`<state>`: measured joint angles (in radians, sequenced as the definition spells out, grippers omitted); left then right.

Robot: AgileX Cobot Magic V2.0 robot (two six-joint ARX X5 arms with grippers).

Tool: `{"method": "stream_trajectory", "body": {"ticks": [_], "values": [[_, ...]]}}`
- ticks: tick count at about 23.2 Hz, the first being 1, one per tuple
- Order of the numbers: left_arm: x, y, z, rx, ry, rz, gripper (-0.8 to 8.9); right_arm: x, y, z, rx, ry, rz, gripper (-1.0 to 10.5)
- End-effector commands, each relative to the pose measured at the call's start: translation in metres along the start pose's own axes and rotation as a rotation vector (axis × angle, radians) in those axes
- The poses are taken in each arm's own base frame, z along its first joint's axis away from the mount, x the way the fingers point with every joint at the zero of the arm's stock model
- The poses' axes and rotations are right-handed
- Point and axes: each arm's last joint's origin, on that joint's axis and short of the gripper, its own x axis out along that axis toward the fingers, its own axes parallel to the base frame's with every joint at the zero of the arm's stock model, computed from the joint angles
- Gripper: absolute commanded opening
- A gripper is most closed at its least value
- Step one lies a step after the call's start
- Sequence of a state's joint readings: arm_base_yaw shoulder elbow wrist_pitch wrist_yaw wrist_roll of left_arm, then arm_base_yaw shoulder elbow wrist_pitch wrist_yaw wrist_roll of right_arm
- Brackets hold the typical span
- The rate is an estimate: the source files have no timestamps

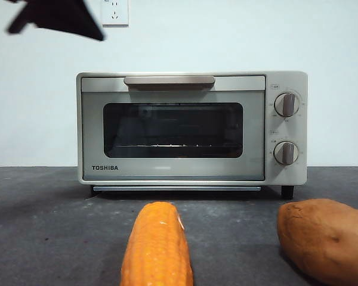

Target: Take the eggplant from the table,put the eggplant in the oven

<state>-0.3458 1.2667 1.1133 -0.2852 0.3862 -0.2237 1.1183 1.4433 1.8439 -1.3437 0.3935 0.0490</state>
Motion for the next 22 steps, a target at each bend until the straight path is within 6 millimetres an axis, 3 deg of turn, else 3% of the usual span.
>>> {"method": "stream_trajectory", "body": {"ticks": [1,9,16,22], "values": [[0.022,-0.013,0.014,0.032,0.024,-0.049,0.06,-0.021,-0.007,-0.012,0.002,0.007,-0.002,1.8],[0.089,-0.035,0.028,0.147,0.246,-0.024,0.06,-0.086,-0.037,-0.051,0.170,-0.180,0.018,1.8],[0.112,-0.037,0.014,0.186,0.337,0.017,0.06,-0.111,-0.049,-0.072,0.240,-0.260,0.032,1.8],[0.115,-0.040,-0.001,0.210,0.455,0.031,0.06,-0.111,-0.049,-0.086,0.247,-0.252,0.030,1.8]]}}
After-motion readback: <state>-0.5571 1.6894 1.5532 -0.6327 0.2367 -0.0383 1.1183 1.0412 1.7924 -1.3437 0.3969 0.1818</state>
